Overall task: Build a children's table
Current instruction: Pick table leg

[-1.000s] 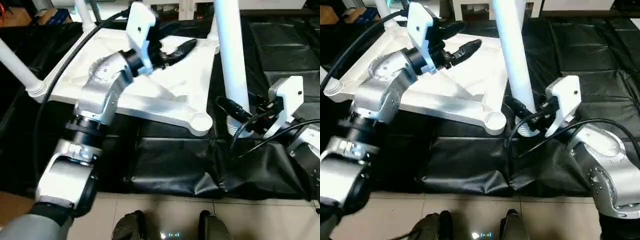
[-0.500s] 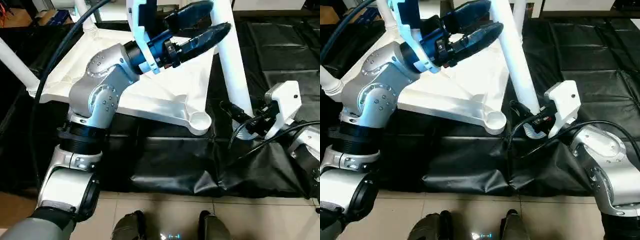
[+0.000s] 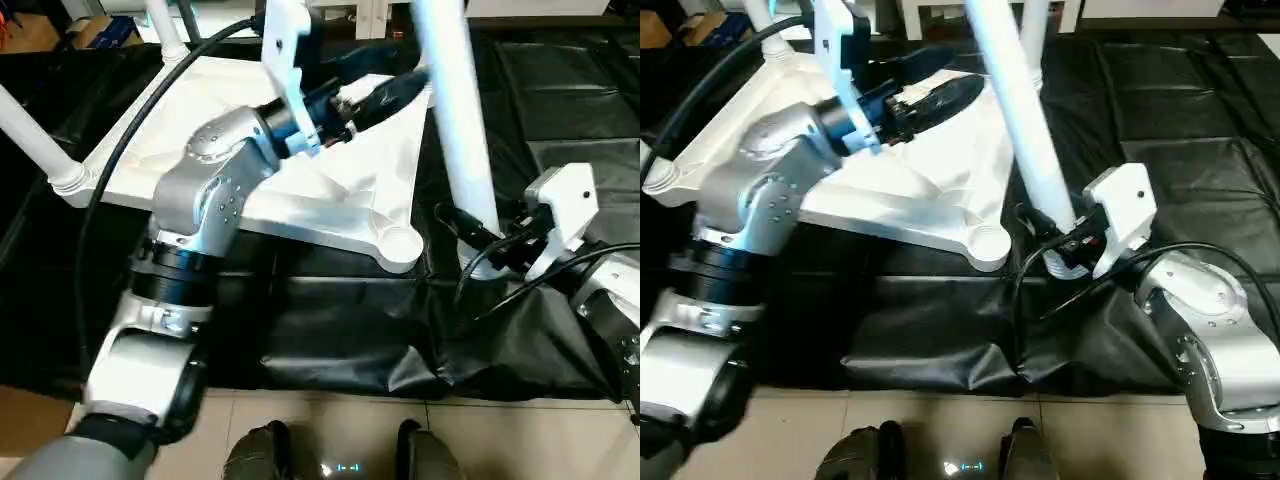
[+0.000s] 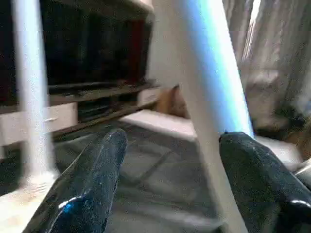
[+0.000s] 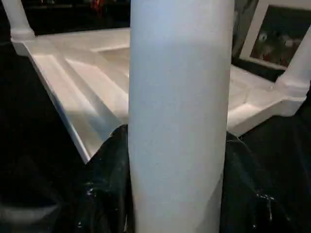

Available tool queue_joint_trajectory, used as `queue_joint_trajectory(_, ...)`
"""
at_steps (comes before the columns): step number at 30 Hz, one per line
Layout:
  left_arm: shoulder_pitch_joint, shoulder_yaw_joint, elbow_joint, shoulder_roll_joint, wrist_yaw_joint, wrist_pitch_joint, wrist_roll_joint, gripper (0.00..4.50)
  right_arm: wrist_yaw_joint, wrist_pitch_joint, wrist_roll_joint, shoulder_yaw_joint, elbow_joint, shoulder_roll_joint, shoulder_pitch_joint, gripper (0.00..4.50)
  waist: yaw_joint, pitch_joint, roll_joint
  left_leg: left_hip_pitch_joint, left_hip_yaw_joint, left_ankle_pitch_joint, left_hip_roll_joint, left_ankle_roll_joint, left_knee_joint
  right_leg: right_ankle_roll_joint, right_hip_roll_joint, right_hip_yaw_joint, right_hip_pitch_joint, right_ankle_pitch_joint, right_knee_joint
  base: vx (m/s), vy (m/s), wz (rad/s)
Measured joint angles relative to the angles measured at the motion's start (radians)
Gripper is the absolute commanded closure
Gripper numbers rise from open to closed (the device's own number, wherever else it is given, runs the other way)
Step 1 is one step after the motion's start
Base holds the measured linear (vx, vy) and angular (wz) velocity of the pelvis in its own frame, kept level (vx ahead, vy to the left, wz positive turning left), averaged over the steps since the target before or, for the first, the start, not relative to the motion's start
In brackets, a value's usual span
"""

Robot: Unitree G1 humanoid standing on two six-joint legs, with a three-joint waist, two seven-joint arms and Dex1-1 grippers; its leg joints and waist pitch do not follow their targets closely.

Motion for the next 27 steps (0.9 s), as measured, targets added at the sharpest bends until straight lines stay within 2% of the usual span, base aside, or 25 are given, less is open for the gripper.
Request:
queue_joint_trajectory(2,-0.003,0.013,-0.057,-0.021,-0.009,0.045,-0.077,1.03,0.005,-0.001,0.001,0.012,-0.002,0.001,0.001,2.64,0.000,0.000,0.000,0.001,0.000,0.000,0.000,0.000,0.000,0.000,0.000,0.000,0.000,0.000,0.000,0.000,0.000,0.00)
queue_joint_trajectory(6,-0.003,0.033,-0.111,-0.026,-0.029,0.105,-0.160,1.03,0.013,-0.013,0.001,0.012,-0.022,0.001,0.001,2.64,-0.003,0.000,0.000,0.001,0.000,-0.002,0.000,-0.003,0.000,0.000,0.000,0.000,0.000,0.000,0.001,0.000,0.000,0.00)
queue_joint_trajectory(19,0.016,0.049,-0.197,-0.031,-0.046,0.189,-0.241,1.03,0.018,-0.029,-0.003,0.013,-0.024,0.001,0.005,2.64,-0.007,0.000,0.000,0.001,0.000,-0.002,0.000,-0.003,-0.001,0.001,0.000,0.000,0.000,-0.001,-0.001,0.000,0.000,0.00)
queue_joint_trajectory(25,0.012,0.067,-0.191,-0.034,-0.012,0.154,-0.214,1.03,-0.003,-0.030,-0.008,0.008,-0.009,0.014,0.004,2.64,-0.006,0.000,0.000,0.001,0.000,-0.002,0.000,-0.003,-0.001,0.001,0.000,0.000,0.000,0.000,-0.002,0.000,0.000,0.00)
queue_joint_trajectory(27,-0.026,0.042,-0.073,0.014,0.028,0.044,-0.076,1.03,-0.044,-0.028,0.018,-0.036,0.026,0.067,-0.033,2.64,-0.008,0.000,0.001,0.001,0.000,-0.002,-0.001,-0.003,-0.001,0.001,0.000,0.000,0.000,0.000,-0.002,0.000,0.000,0.00)
